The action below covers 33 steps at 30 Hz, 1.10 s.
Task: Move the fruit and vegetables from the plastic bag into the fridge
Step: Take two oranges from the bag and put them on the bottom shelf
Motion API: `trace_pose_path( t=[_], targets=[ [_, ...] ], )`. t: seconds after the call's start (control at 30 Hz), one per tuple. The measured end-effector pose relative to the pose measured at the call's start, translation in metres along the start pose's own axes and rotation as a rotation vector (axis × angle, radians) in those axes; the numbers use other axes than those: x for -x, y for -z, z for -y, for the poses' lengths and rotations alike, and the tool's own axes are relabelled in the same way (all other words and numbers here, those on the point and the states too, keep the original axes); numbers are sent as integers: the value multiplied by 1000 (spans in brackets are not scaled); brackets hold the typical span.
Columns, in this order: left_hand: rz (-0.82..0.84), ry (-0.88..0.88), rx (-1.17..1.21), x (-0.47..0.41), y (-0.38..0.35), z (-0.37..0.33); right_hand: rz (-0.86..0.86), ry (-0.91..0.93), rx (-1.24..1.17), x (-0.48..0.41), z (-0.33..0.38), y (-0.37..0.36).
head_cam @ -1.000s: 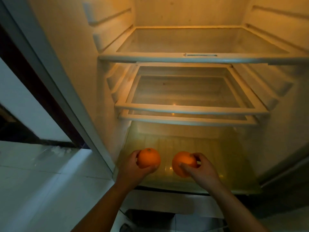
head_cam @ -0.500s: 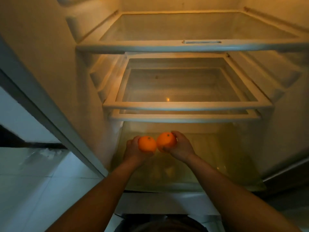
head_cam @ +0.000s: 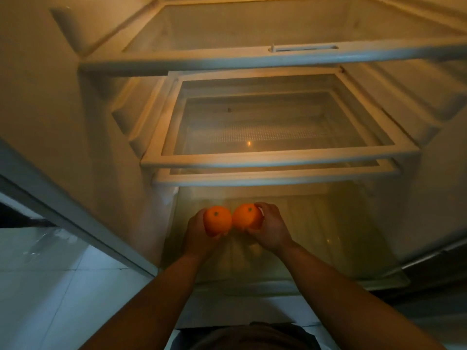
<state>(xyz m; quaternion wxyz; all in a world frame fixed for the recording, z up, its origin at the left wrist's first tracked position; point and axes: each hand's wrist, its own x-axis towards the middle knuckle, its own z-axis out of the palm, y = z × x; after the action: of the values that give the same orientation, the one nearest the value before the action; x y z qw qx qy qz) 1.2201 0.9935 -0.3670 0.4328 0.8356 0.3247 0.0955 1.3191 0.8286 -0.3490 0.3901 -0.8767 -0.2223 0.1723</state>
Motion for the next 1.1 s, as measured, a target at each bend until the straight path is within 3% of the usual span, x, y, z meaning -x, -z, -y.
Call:
trace_pose_path(
  t=[0.6, 0.93, 1.1],
  targets=[
    [22, -65, -38, -2, 3, -2, -117, 106, 37, -5, -4, -12],
    [0, -99, -44, -10, 1, -15, -129, 8, -46, -17, -1, -13],
    [25, -32, -55, -7, 1, -10, -107, 14, -20, -15, -4, -15]
  ],
)
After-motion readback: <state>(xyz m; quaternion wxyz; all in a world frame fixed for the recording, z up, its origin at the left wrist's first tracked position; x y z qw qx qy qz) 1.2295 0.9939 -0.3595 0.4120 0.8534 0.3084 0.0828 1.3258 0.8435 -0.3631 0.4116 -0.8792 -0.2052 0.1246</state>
